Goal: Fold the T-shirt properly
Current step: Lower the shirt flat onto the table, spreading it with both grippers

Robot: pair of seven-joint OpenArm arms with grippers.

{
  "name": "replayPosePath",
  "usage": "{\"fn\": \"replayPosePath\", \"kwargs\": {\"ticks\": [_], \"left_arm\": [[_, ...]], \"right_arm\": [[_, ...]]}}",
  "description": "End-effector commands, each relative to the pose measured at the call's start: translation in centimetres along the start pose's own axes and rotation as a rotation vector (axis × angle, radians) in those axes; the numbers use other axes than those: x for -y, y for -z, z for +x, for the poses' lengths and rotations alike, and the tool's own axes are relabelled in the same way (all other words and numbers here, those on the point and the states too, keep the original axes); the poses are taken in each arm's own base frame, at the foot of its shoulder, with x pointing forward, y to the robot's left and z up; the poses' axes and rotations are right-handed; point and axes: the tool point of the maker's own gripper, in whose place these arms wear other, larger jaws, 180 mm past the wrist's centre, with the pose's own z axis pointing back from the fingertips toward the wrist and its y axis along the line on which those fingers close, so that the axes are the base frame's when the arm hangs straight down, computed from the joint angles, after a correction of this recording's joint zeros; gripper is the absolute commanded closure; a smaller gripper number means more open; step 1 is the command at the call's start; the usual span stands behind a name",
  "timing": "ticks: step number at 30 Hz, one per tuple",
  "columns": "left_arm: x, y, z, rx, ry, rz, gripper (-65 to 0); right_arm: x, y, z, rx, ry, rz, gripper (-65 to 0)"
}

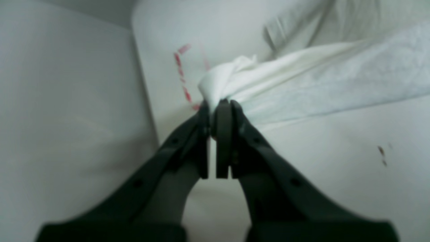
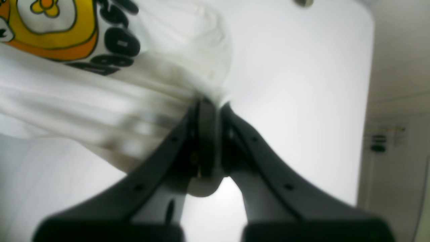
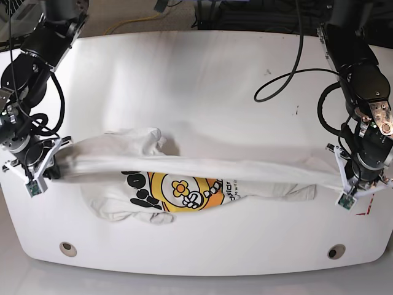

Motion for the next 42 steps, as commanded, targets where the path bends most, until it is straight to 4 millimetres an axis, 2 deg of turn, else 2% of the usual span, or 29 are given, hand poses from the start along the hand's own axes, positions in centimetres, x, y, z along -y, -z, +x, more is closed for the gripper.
{"fn": "replayPosePath", "kwargs": {"ticks": [1,7,13,18,22,26,35,38,42], "left_arm": [[1.4,0.1,-1.8,-0.039,0.012,-0.022,0.0],[6.1,0.2,-8.9,-0.201,-0.008,-0.132,0.0],[10.0,-1.0,-14.7,-0.337,0.015,-0.226,0.0],[11.6,-2.9,-20.1,-0.443,-0.007,-0.263,0.0],[12.6,-4.4,-23.2,-0.466,-0.023,-0.287,0.0],[13.6,-5.8,-25.5,-0.493,-0.024,-0.315,0.0],[12.2,-6.6,-27.1,-0.536,-0.031,-0.280,0.0],[12.2,-7.7,-28.8,-0.578,0.012,-0.299,0.0],[12.1,-8.4,-29.7,-0.574,0.011,-0.300,0.0]], "right_arm": [[0.3,-0.9,-0.4,0.016,0.004,-0.027,0.0],[-1.7,-1.3,-6.0,-0.086,0.076,0.000,0.0],[-3.4,-2.1,-11.3,-0.187,0.158,0.020,0.0],[-5.1,-3.3,-15.6,-0.273,0.230,0.034,0.0],[-6.0,-4.7,-18.5,-0.335,0.269,0.034,0.0],[-7.2,-5.8,-20.3,-0.358,0.317,0.055,0.0],[-10.2,-7.9,-23.4,-0.423,0.378,0.116,0.0],[-9.8,-9.2,-24.5,-0.450,0.388,0.087,0.0],[-9.7,-9.7,-25.0,-0.466,0.391,0.080,0.0]]}}
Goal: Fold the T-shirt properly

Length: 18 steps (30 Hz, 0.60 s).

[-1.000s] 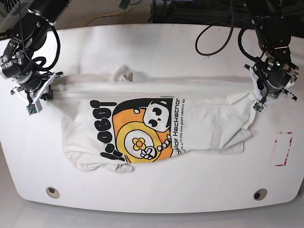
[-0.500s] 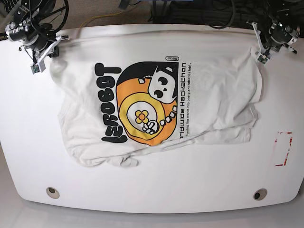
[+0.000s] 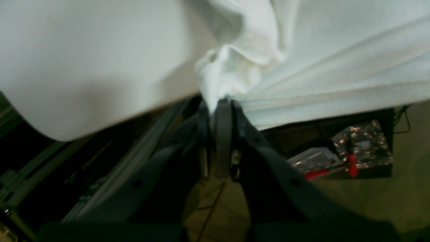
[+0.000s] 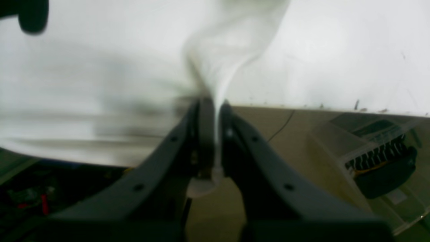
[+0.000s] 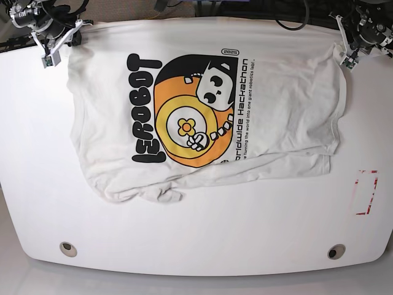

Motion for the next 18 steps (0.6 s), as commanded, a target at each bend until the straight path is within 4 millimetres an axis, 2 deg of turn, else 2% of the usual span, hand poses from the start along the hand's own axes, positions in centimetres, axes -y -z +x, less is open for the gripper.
{"fn": "replayPosePath", "kwargs": {"ticks": [1,6,9,12,18], "left_arm": [[-1.9,-0.7,-1.6,-0.045,0.000,0.069,0.0],[-1.7,-0.7,-0.9,-0.025,0.001,0.065,0.0],[-3.0,-0.8,1.2,0.031,-0.023,0.097,0.0],[-3.0,-0.7,2.7,0.077,-0.079,0.099,0.0],[-6.0,-1.6,5.5,0.141,-0.160,0.169,0.0]], "right_arm": [[1.0,-0.7,0.5,0.008,-0.023,-0.039,0.0],[0.9,-0.6,0.7,0.014,-0.024,-0.036,0.0],[0.8,-0.5,1.5,0.035,-0.025,-0.035,0.0],[0.9,-0.5,2.5,0.059,-0.023,-0.037,0.0],[0.9,-0.2,5.1,0.127,-0.024,-0.034,0.0]]}}
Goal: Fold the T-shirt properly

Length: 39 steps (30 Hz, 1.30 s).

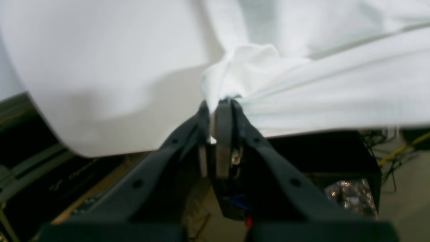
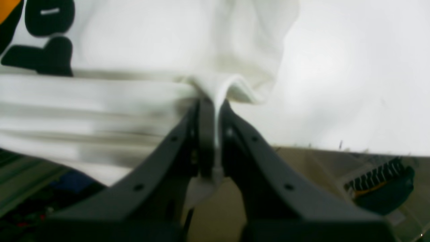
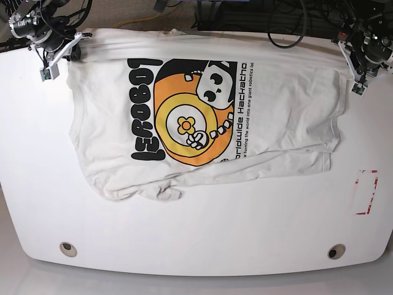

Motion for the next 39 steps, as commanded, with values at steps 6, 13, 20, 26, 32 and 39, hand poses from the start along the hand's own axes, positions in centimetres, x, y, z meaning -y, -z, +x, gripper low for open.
{"fn": "replayPosePath", "kwargs": {"ticks": [6,13,20,26,32,39], "left_arm": [[-3.9,-0.9,4.0,0.076,-0.031,0.113,0.0],[-4.9,-1.0,7.8,0.162,-0.043,0.129,0.0],[-3.8,1.2,10.2,0.175,-0.035,0.052,0.0],[-2.7,3.5,11.3,0.152,-0.034,-0.021,-19.7],[-2.9,4.4,11.8,0.144,-0.052,-0.044,-46.5],[-3.9,3.8,12.6,0.205,-0.034,-0.020,-47.9]], "right_arm": [[0.7,-0.2,4.2,0.103,-0.027,-0.031,0.0],[0.9,1.4,7.4,0.171,0.018,0.005,0.0],[1.1,3.5,8.9,0.187,0.084,0.066,-7.0],[1.1,3.3,9.5,0.205,0.086,0.066,-38.5],[0.9,0.9,8.7,0.210,0.016,0.002,-46.6],[-2.0,1.2,3.7,0.114,0.053,0.054,-46.8]]}}
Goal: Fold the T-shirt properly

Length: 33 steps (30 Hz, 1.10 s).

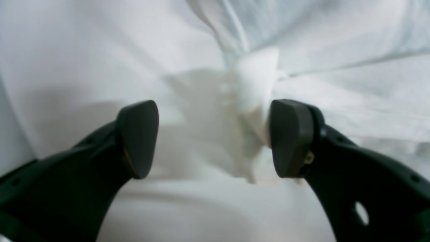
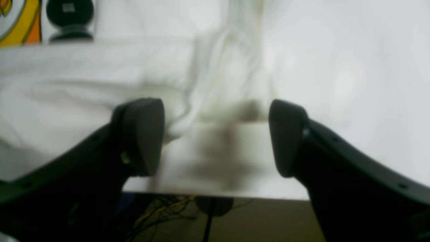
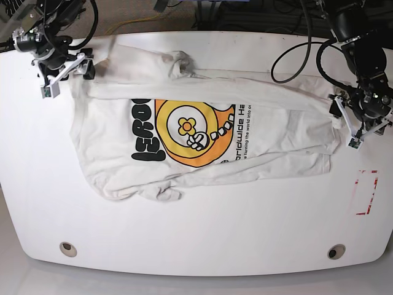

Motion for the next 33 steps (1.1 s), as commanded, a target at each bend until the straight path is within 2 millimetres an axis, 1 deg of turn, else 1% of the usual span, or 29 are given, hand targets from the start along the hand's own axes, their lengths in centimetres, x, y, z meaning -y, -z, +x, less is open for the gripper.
{"fn": "replayPosePath", "kwargs": {"ticks": [1,4,5,7,11,15,18,23,26,28,29,31,32,33], "left_arm": [[-1.1,-0.9,1.0,0.046,0.011,0.033,-47.9],[-1.2,-1.1,0.1,0.029,0.033,0.042,-47.8],[-0.9,-1.2,0.2,0.035,0.045,0.037,-47.8],[-0.3,-1.1,0.6,0.055,0.066,0.026,-47.8],[1.6,-0.7,0.3,0.090,0.102,-0.014,-47.8],[3.0,-0.4,0.0,0.119,0.116,-0.047,-47.8],[3.3,-0.4,-0.1,0.117,0.122,-0.054,-47.8],[3.1,-0.4,-0.2,0.115,0.124,-0.048,-47.8],[3.0,-0.4,-0.1,0.116,0.124,-0.046,-47.8],[3.0,-0.4,-0.2,0.115,0.123,-0.047,-47.8],[3.0,-0.4,-0.2,0.114,0.123,-0.047,-47.8],[3.1,0.0,-0.6,0.103,0.117,-0.056,-47.8],[3.1,0.1,-0.7,0.098,0.113,-0.059,-47.8],[3.2,0.4,-1.0,0.088,0.107,-0.066,-47.8]], "right_arm": [[-1.2,-0.4,-0.1,0.039,0.013,0.048,-46.8],[-2.3,-0.4,-1.3,0.030,0.037,0.089,-46.8],[-2.7,-0.3,-1.9,0.022,0.052,0.099,-46.8],[-3.0,-0.2,-2.3,0.014,0.062,0.100,-46.8],[-3.0,0.1,-3.1,-0.014,0.070,0.086,-46.8],[-4.8,1.1,-3.5,-0.043,0.049,0.138,-46.8],[-5.6,1.8,-4.1,-0.070,0.051,0.170,-46.8],[-6.5,2.8,-5.3,-0.107,0.073,0.214,-46.6],[-6.6,2.9,-5.3,-0.105,0.073,0.218,-46.6],[-7.2,3.1,-5.4,-0.111,0.069,0.232,-46.5],[-7.7,3.2,-5.4,-0.113,0.067,0.242,-45.7],[-8.3,3.4,-5.4,-0.112,0.067,0.256,-38.8],[-8.4,3.4,-5.4,-0.112,0.069,0.259,-34.4],[-8.5,3.5,-5.3,-0.111,0.067,0.263,-25.5]]}}
